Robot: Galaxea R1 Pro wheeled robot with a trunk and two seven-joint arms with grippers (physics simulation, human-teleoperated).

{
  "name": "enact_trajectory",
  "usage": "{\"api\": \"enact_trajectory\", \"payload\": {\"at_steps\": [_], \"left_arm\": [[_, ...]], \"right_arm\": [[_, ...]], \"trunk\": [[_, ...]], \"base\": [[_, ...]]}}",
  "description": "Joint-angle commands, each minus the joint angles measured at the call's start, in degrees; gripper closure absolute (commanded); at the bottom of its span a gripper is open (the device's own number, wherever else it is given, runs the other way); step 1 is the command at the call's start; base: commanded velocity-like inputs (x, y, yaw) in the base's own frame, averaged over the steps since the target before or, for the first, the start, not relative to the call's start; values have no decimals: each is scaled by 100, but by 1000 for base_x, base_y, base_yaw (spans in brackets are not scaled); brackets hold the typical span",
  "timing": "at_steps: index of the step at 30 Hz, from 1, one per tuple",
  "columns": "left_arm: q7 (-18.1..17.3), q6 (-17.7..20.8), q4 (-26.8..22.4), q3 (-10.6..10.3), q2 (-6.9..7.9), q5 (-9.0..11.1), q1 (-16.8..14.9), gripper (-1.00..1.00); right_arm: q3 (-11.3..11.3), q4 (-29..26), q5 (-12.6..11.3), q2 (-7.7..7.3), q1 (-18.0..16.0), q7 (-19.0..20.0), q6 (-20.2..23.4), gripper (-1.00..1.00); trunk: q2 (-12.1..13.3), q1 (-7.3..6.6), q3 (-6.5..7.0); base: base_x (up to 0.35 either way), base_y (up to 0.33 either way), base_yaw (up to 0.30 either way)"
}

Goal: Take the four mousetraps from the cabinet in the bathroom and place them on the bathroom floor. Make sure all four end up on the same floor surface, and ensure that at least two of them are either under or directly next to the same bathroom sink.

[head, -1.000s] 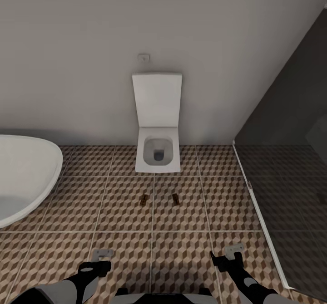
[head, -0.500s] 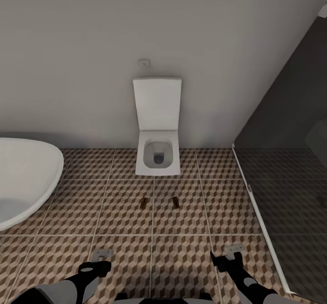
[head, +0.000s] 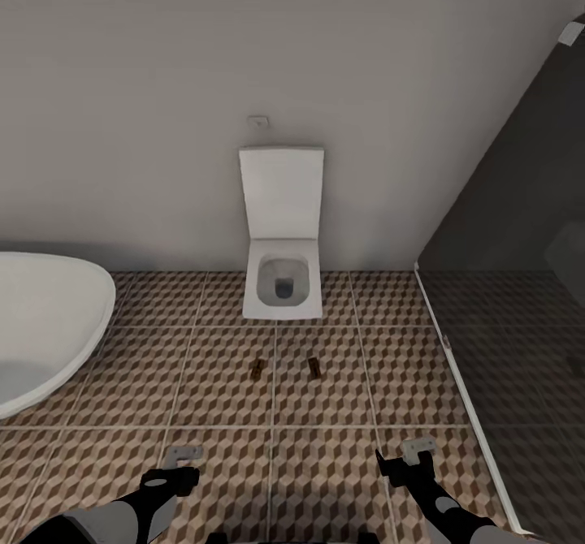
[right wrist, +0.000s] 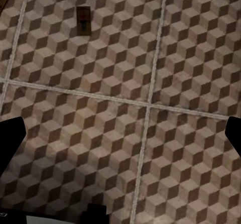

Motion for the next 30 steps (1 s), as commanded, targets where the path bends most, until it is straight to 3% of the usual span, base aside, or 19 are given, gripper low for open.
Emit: {"api": "enact_trajectory", "payload": {"at_steps": [1, 30], "left_arm": [[1, -27, 17, -32, -4, 22, -6, -100], [1, -22, 17, -32, -12, 22, -4, -100]], "right_arm": [[43, 5, -60, -1, -3, 19, -18, -100], [43, 5, -60, 9, -3, 24, -7, -100]], "trunk": [[-8, 3, 2], [-8, 3, 273]], "base": [[0, 0, 0], [0, 0, 0]]}}
